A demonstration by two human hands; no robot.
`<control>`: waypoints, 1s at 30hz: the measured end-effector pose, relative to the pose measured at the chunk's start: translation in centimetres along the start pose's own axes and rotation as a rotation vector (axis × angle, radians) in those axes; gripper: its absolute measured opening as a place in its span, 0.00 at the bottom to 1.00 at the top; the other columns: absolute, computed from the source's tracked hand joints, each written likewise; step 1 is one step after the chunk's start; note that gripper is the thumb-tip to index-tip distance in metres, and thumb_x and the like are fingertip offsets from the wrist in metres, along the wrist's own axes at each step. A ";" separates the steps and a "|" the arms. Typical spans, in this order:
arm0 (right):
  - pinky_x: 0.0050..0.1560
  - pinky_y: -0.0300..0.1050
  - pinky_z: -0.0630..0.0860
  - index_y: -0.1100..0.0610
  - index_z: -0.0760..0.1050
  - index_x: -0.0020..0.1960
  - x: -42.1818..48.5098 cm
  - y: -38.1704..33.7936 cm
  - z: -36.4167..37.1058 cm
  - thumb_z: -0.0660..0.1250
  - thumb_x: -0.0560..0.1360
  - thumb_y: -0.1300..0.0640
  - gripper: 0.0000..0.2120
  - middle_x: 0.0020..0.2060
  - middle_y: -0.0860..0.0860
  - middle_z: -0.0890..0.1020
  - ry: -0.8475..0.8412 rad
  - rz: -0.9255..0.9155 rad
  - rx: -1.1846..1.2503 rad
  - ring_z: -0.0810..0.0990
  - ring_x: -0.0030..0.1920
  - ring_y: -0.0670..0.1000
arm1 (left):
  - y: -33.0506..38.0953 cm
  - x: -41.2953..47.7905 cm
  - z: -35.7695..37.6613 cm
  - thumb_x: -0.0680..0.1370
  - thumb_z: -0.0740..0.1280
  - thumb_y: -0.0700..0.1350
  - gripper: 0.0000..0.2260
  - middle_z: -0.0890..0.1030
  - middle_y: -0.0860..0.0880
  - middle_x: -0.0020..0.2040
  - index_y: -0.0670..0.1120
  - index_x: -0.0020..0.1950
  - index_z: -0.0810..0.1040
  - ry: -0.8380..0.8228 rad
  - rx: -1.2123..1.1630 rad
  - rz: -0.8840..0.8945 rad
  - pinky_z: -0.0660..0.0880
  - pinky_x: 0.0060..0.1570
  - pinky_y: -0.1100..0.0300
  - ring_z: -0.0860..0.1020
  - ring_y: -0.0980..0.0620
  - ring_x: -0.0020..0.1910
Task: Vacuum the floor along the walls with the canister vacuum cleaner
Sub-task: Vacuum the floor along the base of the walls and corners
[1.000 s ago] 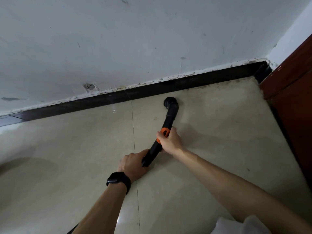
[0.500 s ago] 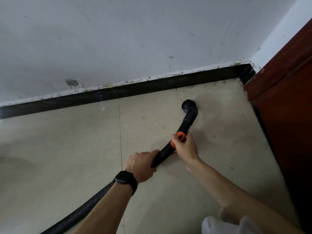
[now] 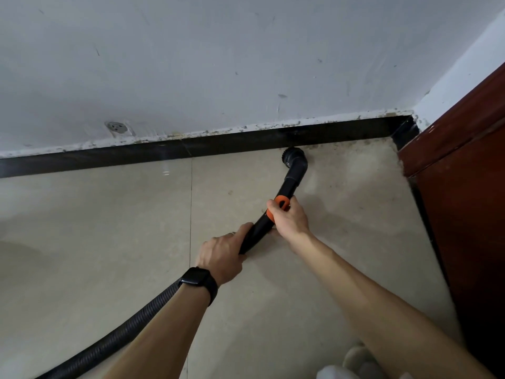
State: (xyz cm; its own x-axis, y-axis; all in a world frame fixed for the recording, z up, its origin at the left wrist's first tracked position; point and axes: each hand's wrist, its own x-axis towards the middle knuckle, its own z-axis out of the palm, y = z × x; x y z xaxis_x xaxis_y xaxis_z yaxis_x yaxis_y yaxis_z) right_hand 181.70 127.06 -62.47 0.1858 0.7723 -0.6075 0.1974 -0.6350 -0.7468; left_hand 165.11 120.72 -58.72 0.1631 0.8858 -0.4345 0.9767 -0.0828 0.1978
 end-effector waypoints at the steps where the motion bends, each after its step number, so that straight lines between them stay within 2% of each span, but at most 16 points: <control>1: 0.56 0.59 0.83 0.51 0.74 0.57 0.2 -0.1 0.0 0.69 0.78 0.43 0.14 0.49 0.50 0.82 0.001 0.002 -0.001 0.83 0.50 0.54 | 0.0 0.1 0.0 0.78 0.64 0.47 0.30 0.80 0.53 0.54 0.60 0.76 0.55 0.007 -0.005 -0.001 0.72 0.41 0.54 0.80 0.44 0.48; 6: 0.58 0.58 0.82 0.51 0.74 0.59 0.8 -0.7 0.1 0.69 0.79 0.44 0.15 0.49 0.49 0.81 0.002 0.007 -0.024 0.82 0.51 0.54 | -0.2 0.6 0.2 0.79 0.63 0.47 0.31 0.78 0.53 0.57 0.60 0.77 0.53 0.038 0.005 -0.011 0.71 0.39 0.55 0.80 0.45 0.49; 10: 0.56 0.58 0.83 0.51 0.74 0.58 1.2 -1.3 0.5 0.69 0.77 0.43 0.15 0.49 0.51 0.82 -0.005 0.016 -0.031 0.84 0.49 0.56 | -0.2 0.8 0.3 0.79 0.62 0.46 0.32 0.76 0.52 0.60 0.58 0.79 0.50 0.063 0.035 -0.022 0.69 0.38 0.55 0.79 0.45 0.50; 14: 0.56 0.59 0.83 0.51 0.73 0.59 1.5 -2.0 1.3 0.68 0.77 0.43 0.16 0.50 0.51 0.81 -0.010 0.009 -0.032 0.84 0.50 0.57 | -0.8 0.5 1.0 0.80 0.60 0.42 0.34 0.75 0.51 0.62 0.56 0.81 0.46 0.128 0.055 -0.006 0.68 0.36 0.55 0.77 0.47 0.51; 20: 0.55 0.60 0.83 0.52 0.73 0.58 1.0 -2.4 3.3 0.69 0.78 0.45 0.14 0.48 0.51 0.81 -0.019 0.012 -0.011 0.83 0.50 0.56 | -2.5 -0.4 2.0 0.80 0.61 0.41 0.37 0.74 0.51 0.61 0.55 0.81 0.41 0.180 0.093 -0.011 0.74 0.36 0.55 0.77 0.48 0.49; 23: 0.57 0.54 0.82 0.53 0.72 0.61 0.1 -2.4 4.2 0.68 0.80 0.45 0.15 0.51 0.52 0.81 -0.035 0.008 -0.052 0.82 0.50 0.54 | -3.5 -1.1 2.2 0.80 0.63 0.43 0.42 0.74 0.50 0.58 0.58 0.78 0.32 0.184 0.112 0.008 0.76 0.34 0.55 0.77 0.49 0.45; 26: 0.47 0.44 0.75 0.56 0.70 0.66 -1.9 -2.0 4.4 0.67 0.81 0.45 0.20 0.52 0.52 0.79 -0.028 0.030 -0.057 0.78 0.46 0.52 | -4.2 -2.2 1.8 0.81 0.62 0.47 0.44 0.75 0.51 0.56 0.63 0.73 0.25 0.161 0.089 0.059 0.74 0.34 0.56 0.78 0.49 0.44; 28: 0.37 0.39 0.71 0.57 0.66 0.68 -3.4 -1.0 3.6 0.67 0.81 0.45 0.23 0.50 0.50 0.78 0.001 0.048 -0.034 0.76 0.41 0.48 | -4.5 -2.8 1.2 0.81 0.63 0.49 0.43 0.75 0.53 0.57 0.67 0.73 0.27 0.123 0.025 0.103 0.75 0.38 0.56 0.79 0.49 0.46; 30: 0.32 0.34 0.70 0.57 0.63 0.66 -4.9 0.5 2.3 0.68 0.80 0.44 0.24 0.47 0.48 0.77 0.045 0.053 -0.010 0.77 0.40 0.45 | -4.4 -3.1 0.8 0.80 0.64 0.51 0.43 0.75 0.55 0.58 0.70 0.73 0.30 0.083 -0.018 0.153 0.77 0.42 0.54 0.79 0.48 0.49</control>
State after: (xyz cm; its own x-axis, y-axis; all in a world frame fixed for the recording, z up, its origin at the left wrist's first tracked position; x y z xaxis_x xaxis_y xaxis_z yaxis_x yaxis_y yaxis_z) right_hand 178.72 123.00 -60.51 0.2398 0.7358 -0.6333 0.1952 -0.6755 -0.7110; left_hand 160.41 117.94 -58.95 0.2966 0.8984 -0.3240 0.9387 -0.2118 0.2720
